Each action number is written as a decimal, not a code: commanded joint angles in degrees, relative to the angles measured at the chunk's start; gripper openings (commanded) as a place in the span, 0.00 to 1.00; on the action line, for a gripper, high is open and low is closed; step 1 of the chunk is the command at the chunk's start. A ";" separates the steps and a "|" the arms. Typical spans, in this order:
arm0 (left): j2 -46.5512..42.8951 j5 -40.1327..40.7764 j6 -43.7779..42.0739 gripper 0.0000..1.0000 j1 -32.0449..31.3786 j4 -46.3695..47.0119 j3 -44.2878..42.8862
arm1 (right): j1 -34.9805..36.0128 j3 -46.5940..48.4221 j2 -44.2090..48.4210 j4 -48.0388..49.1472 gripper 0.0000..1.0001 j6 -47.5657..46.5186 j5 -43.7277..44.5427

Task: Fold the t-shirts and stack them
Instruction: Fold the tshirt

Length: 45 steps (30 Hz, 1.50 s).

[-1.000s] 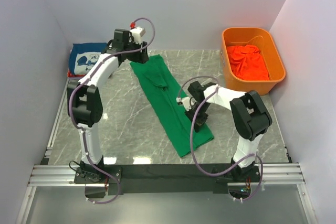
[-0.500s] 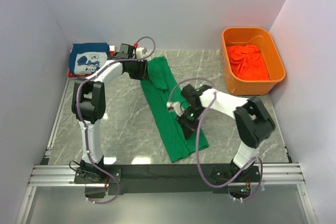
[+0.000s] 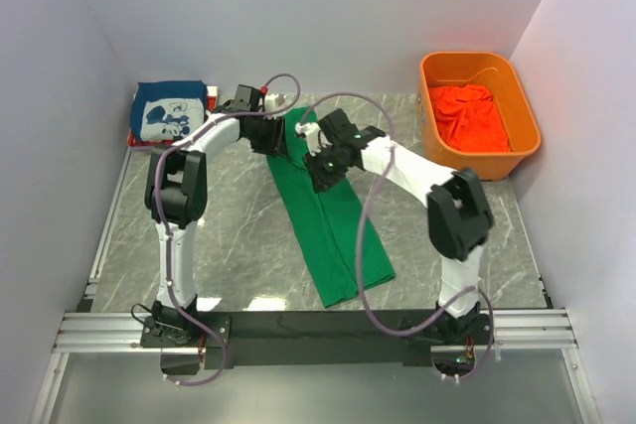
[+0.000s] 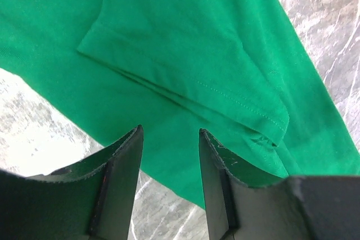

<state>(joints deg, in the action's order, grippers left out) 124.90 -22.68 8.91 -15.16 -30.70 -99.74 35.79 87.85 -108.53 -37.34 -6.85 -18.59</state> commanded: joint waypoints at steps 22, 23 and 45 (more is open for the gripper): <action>5.26 0.88 -0.56 0.50 -0.40 -0.24 -5.02 | 1.30 17.96 -18.47 -5.19 0.35 5.18 7.25; 5.70 0.97 -0.73 0.50 -0.40 -0.41 -5.28 | 1.39 18.23 -18.65 -5.63 0.33 5.18 7.51; 7.37 1.85 -2.23 0.48 -0.05 -0.33 -5.02 | 2.09 15.41 -12.38 -6.94 0.17 1.49 -12.23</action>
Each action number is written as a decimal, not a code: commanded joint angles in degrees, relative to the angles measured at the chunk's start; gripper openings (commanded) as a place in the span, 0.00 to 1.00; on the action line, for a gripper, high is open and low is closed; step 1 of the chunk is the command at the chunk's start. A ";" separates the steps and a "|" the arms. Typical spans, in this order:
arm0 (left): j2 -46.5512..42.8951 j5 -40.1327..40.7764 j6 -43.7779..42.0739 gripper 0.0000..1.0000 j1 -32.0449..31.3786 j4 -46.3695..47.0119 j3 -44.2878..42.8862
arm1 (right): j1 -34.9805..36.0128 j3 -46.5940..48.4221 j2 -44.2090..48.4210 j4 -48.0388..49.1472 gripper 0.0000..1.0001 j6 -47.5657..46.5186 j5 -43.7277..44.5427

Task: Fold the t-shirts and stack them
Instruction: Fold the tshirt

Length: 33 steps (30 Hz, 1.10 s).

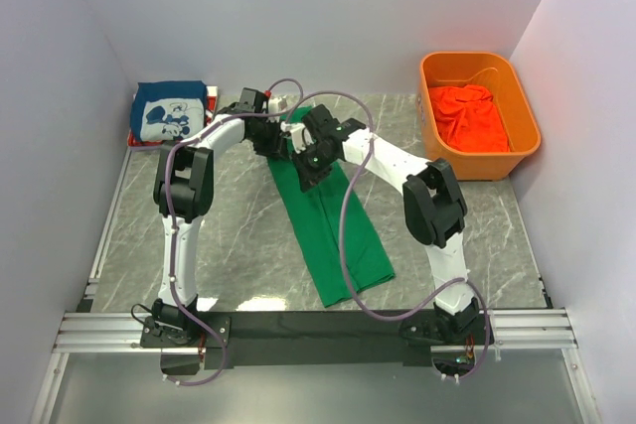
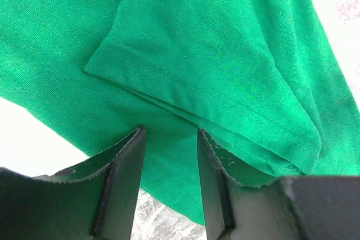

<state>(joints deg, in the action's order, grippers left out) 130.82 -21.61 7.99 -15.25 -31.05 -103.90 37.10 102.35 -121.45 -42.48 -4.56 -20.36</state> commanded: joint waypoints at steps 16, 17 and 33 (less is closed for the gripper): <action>2.06 1.21 -1.75 0.48 0.92 0.46 -0.78 | -0.36 -2.41 -4.06 -3.40 0.15 -1.51 2.15; 2.15 1.21 -1.84 0.48 1.01 0.20 -0.95 | -0.62 -2.76 -3.97 -3.40 0.15 -1.51 2.43; 4.09 1.57 -2.63 0.47 1.89 -0.07 -2.71 | -7.13 -10.14 -0.54 -3.05 0.14 -3.97 -5.73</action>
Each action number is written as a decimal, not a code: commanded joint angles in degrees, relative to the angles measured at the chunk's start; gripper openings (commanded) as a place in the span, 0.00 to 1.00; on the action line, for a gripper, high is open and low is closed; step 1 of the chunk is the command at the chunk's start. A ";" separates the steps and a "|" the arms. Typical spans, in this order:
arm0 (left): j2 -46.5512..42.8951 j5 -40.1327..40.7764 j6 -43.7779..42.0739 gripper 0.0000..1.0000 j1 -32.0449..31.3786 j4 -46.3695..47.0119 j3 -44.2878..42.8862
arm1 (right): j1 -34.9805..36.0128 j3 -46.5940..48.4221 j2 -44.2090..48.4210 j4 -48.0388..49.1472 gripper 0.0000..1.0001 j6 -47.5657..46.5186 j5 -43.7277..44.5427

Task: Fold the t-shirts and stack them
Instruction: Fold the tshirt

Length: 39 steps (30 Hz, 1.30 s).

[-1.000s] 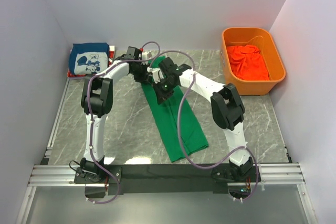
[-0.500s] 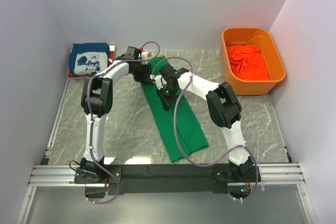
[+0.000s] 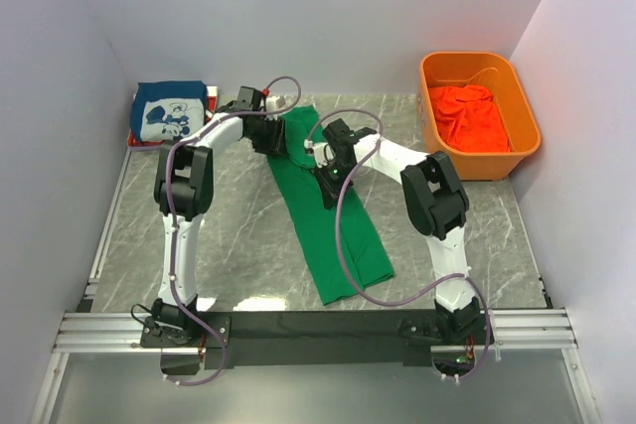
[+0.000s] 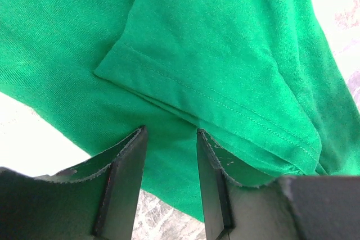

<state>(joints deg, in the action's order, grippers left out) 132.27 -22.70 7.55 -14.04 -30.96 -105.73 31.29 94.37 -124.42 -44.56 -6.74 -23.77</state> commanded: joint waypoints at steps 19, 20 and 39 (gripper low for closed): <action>20.73 3.28 -12.19 0.42 1.83 -8.85 -34.70 | -6.77 -11.74 14.03 -3.00 0.17 -4.42 -13.15; 20.49 3.19 -12.82 0.42 1.57 -7.90 -35.24 | -6.77 -12.27 13.94 -2.65 0.17 -4.59 -13.23; -23.79 -12.27 -6.92 0.61 8.59 5.92 13.05 | 3.07 -23.78 9.63 6.67 0.11 -0.21 -17.09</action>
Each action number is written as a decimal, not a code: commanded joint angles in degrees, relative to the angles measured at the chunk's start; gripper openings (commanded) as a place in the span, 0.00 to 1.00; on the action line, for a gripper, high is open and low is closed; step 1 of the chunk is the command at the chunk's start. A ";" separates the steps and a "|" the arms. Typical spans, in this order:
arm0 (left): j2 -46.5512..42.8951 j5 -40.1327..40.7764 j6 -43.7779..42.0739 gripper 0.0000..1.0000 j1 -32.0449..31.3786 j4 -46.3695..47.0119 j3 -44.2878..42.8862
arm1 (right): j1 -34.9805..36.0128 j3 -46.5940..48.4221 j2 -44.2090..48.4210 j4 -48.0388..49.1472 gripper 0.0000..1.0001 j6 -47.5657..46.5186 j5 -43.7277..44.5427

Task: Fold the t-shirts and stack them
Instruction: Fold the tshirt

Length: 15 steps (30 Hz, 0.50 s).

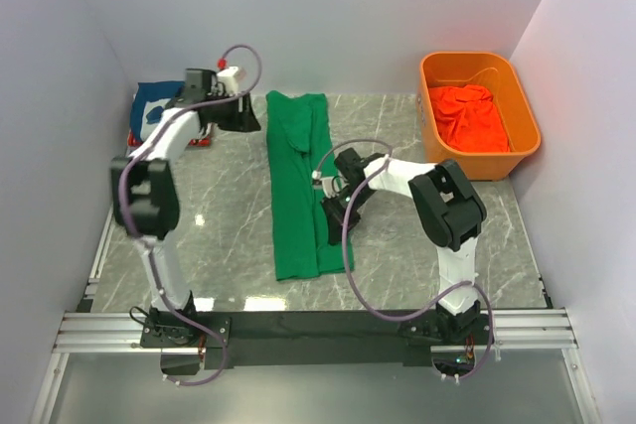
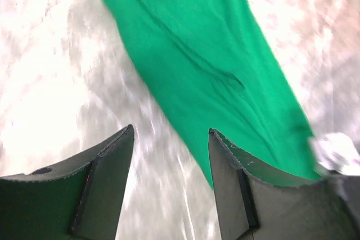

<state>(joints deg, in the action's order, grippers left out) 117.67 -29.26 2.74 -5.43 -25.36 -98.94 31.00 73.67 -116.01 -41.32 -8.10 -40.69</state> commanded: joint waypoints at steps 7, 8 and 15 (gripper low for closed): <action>-35.43 -9.67 -19.59 0.63 -0.11 -5.20 28.69 | 6.53 -3.62 6.03 2.40 0.13 0.11 -1.77; -38.45 -10.55 -22.40 0.63 -0.11 -6.26 31.15 | 6.26 -4.23 8.32 1.69 0.15 -0.77 -1.50; -64.37 -15.13 -52.87 0.69 -4.84 -19.97 50.58 | 10.63 -20.46 46.33 8.35 0.50 -12.18 8.41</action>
<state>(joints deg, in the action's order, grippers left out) 60.82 -40.38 -31.66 -7.35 -37.26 -53.17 38.24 57.54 -85.65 -37.56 -12.38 -37.52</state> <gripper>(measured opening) 0.682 0.464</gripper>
